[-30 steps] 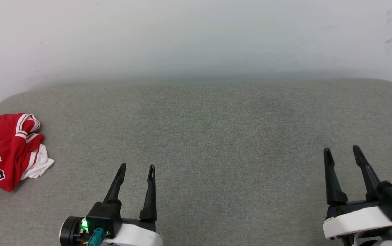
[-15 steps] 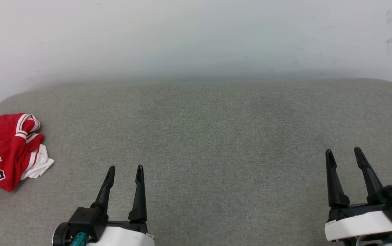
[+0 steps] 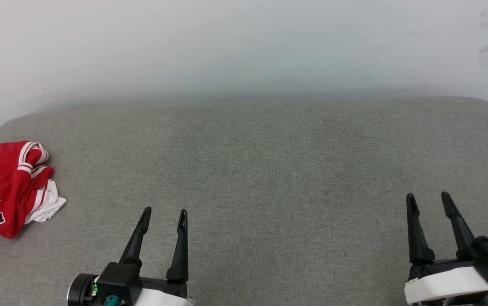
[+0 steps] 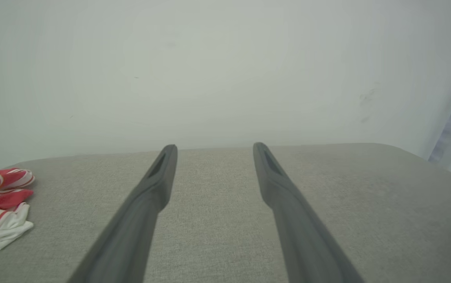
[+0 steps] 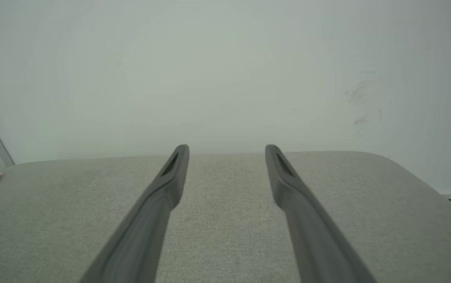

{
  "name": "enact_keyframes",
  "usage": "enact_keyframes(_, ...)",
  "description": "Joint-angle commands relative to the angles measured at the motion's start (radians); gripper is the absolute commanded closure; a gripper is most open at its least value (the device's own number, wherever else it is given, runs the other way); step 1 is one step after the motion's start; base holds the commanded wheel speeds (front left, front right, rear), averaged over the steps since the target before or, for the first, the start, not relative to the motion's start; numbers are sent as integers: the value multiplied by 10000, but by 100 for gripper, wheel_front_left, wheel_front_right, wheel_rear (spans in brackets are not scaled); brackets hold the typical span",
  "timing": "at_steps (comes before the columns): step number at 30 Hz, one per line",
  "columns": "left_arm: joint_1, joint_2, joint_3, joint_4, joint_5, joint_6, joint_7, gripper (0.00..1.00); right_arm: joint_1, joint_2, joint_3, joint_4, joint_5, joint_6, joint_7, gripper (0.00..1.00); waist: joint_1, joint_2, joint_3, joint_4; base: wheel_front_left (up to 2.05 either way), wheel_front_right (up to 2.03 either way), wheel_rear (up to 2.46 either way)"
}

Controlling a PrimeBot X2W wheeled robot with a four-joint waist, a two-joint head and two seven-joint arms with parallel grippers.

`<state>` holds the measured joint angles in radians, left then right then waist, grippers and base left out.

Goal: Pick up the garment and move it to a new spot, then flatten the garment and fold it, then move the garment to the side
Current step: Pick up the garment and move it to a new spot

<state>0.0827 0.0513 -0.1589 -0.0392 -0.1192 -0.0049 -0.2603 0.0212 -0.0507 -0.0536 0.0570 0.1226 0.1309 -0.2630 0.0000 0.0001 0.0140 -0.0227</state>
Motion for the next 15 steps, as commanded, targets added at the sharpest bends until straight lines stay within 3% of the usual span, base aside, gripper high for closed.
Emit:
enact_keyframes(1, 70, -12, -12, -10, 14, 40, -75, 0, 67, 9, -18, 82, 53, -3, -27, 0, 0, -1, 7, 2, 0, 0, 0)
enact_keyframes(15, 27, -14, 46, 292, -242, 39, -56, 0, 108, 9, 292, 208, 285, -3, -27, 0, 0, -1, 4, 341, 0, 0, 0)
